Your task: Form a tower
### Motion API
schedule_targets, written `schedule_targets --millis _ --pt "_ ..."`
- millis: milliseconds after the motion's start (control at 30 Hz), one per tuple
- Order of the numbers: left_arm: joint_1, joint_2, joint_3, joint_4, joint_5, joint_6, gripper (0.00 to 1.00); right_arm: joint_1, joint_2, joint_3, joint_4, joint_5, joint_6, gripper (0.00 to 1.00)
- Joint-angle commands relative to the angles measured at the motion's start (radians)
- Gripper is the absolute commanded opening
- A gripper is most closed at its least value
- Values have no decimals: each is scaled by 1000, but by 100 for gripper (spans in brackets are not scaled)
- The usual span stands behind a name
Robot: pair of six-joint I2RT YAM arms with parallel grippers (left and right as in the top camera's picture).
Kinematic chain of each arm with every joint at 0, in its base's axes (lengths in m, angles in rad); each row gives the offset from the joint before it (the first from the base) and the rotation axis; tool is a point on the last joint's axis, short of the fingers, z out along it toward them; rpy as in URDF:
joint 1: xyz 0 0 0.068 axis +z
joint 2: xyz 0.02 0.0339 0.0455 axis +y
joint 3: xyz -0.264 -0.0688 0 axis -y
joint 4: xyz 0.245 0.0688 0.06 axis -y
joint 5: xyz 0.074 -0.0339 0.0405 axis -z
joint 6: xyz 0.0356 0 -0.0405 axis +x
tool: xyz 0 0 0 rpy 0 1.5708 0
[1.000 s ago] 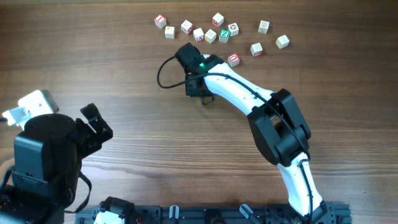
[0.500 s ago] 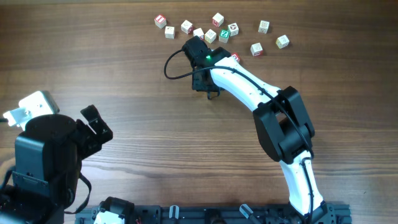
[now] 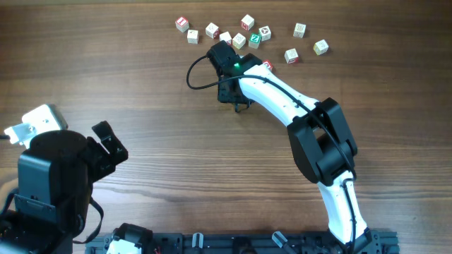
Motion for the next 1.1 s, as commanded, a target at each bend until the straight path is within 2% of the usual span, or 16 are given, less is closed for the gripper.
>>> schedule_targets --millis 0,133,367,500,700,1000,1067 --pt "5 0 1 -1 -21 -17 100 3 23 -3 3 11 11 49" --pt "5 0 1 -2 -21 -17 100 3 23 -3 2 11 19 53" --pt "5 0 1 -1 -21 -17 100 3 23 -3 -30 21 40 28" --pt "5 0 1 -1 -21 -17 100 3 22 -3 -49 38 23 22" --pt "5 0 1 -1 -21 -17 100 3 23 -3 -47 45 -110 23" --pt "5 0 1 -1 -21 -17 100 3 23 -3 -46 10 -29 23" --pt "5 0 1 -1 -21 -17 100 3 23 -3 -46 10 -29 33"
